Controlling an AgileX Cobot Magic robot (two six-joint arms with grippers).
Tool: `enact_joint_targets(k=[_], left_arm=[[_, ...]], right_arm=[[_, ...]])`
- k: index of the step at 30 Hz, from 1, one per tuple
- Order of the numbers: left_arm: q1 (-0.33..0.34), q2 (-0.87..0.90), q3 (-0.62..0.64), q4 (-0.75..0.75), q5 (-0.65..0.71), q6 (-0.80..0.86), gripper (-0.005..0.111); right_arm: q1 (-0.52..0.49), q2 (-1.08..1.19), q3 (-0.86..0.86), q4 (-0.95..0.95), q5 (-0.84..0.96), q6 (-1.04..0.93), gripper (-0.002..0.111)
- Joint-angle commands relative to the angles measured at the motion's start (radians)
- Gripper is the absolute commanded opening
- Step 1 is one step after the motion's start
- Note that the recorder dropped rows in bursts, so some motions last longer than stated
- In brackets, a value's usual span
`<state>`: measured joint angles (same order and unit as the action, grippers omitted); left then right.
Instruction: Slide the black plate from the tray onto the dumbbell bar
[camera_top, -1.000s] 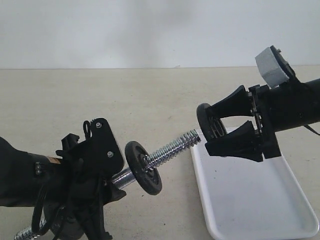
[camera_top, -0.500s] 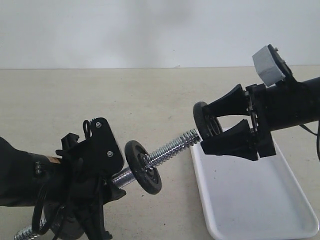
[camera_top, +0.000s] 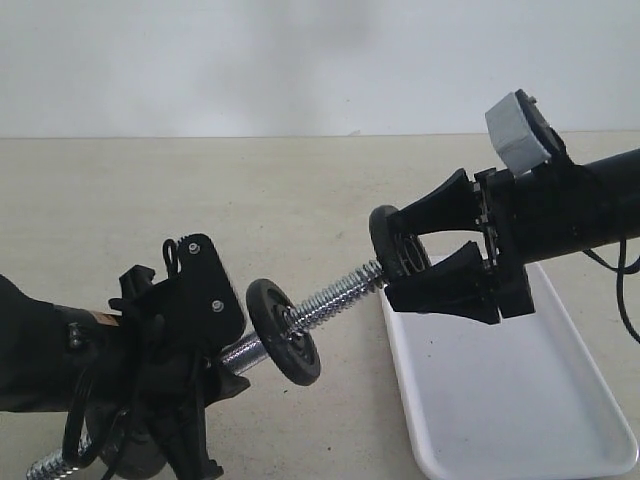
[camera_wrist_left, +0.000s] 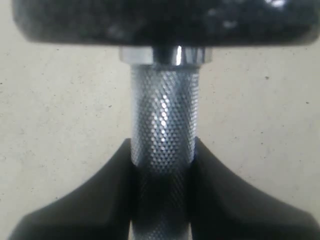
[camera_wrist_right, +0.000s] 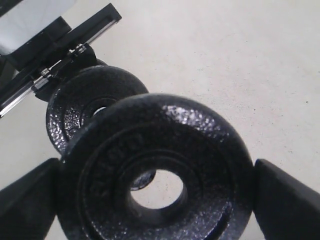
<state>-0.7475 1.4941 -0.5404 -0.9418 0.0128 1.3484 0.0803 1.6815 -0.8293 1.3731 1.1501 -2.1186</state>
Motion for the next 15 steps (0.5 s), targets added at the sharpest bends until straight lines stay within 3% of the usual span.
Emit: enact_joint_targets(k=[1, 15], left_arm=[[-0.003, -0.052, -0.035, 0.0, -0.109, 0.007, 0.004], [-0.003, -0.052, -0.035, 0.02, -0.094, 0.007, 0.004]], right_arm=[[0.009, -0.012, -0.011, 0.095, 0.071, -0.008, 0.0], [0.009, -0.012, -0.045, 0.118, 0.071, -0.008, 0.0]])
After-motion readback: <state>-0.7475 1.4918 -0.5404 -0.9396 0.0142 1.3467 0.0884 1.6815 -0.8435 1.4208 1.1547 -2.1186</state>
